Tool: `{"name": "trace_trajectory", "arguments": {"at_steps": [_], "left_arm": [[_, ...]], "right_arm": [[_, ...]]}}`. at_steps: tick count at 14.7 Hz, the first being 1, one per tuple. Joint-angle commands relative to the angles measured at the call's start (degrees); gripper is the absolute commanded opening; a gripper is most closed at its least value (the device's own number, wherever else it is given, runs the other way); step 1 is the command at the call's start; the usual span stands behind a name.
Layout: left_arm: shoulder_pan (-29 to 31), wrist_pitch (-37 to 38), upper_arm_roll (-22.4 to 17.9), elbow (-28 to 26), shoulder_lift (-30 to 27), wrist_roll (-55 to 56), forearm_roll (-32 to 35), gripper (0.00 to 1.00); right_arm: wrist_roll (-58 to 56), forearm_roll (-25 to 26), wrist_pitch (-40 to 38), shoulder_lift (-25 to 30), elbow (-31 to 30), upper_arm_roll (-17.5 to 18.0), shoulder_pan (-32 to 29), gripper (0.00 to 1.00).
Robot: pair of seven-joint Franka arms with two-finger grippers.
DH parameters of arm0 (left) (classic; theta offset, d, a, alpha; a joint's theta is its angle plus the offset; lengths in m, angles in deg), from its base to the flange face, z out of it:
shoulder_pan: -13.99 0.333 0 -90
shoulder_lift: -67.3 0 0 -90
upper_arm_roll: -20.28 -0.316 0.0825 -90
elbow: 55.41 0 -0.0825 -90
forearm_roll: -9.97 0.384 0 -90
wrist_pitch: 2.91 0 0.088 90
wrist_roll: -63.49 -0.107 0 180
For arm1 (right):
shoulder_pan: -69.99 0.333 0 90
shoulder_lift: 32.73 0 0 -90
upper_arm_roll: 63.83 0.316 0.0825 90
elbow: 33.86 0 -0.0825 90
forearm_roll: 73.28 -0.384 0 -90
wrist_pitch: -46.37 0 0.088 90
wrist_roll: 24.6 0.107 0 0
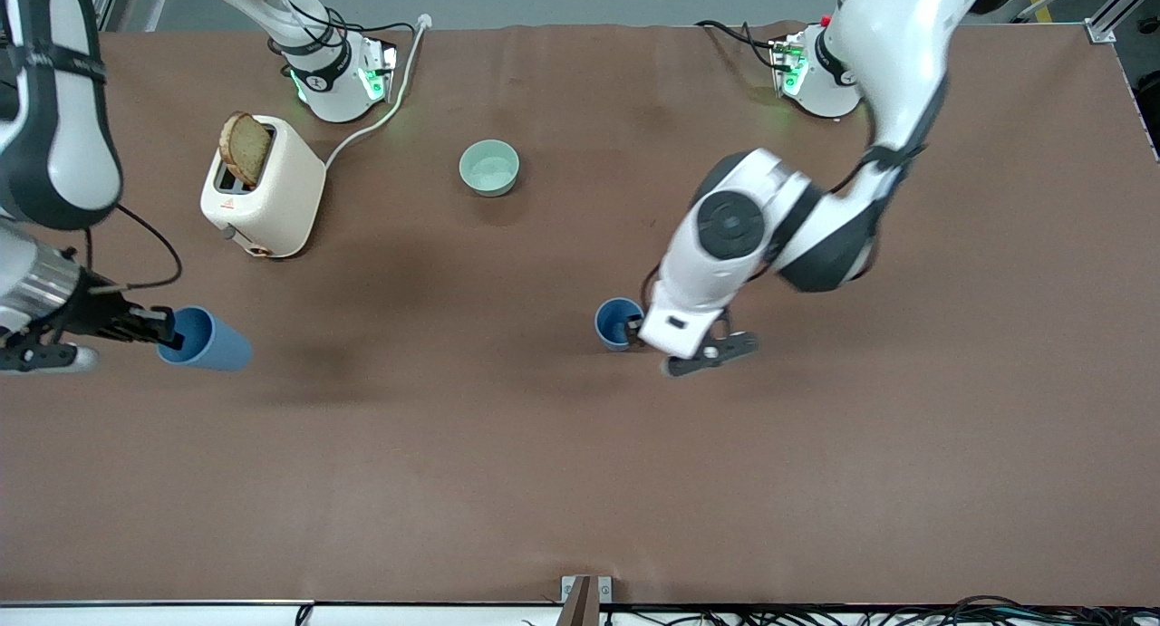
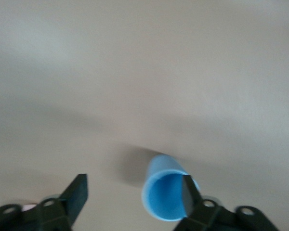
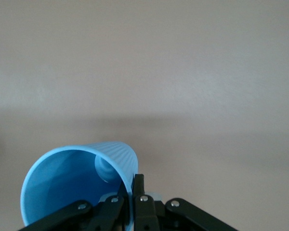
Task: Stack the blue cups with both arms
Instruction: 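Set the cup down at center, open and withdraw the left gripper, then move the held blue cup over the center cup with the right gripper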
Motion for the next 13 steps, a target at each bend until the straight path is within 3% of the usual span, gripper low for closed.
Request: {"name": "trace_trajectory", "arguments": {"at_steps": [1, 4, 6, 10, 11, 13], "left_arm": [[5.6, 7.5, 0.1, -0.7, -9.0, -9.0, 0.7, 1.00], [12.5, 12.7, 0.2, 0.1, -16.0, -16.5, 0.7, 1.00], [16.4, 16.3, 0.2, 0.1, -20.2, -26.5, 0.5, 1.00], [23.3, 21.5, 0.0, -0.6, -27.6, -41.8, -1.8, 1.00], [23.1, 22.2, -1.2, -1.4, -28.7, -43.1, -3.2, 1.00], [18.7, 23.8, -8.7, -3.8, -32.4, -44.3, -6.7, 1.00]], "right_arm": [[2.4, 2.2, -8.4, 2.2, 4.0, 0.0, -0.5, 0.02], [4.1, 4.5, -15.5, 5.5, 6.9, 0.0, -0.5, 0.02], [4.7, 4.8, -17.4, 9.3, 6.1, 0.2, -0.6, 0.02], [4.9, 5.8, -19.2, 11.3, 6.0, 0.5, -0.4, 0.02], [5.6, 5.8, -19.0, 11.3, 6.0, 1.2, -0.1, 0.01], [11.5, 5.8, -18.6, 11.0, 6.0, 5.1, -0.2, 0.01]]}}
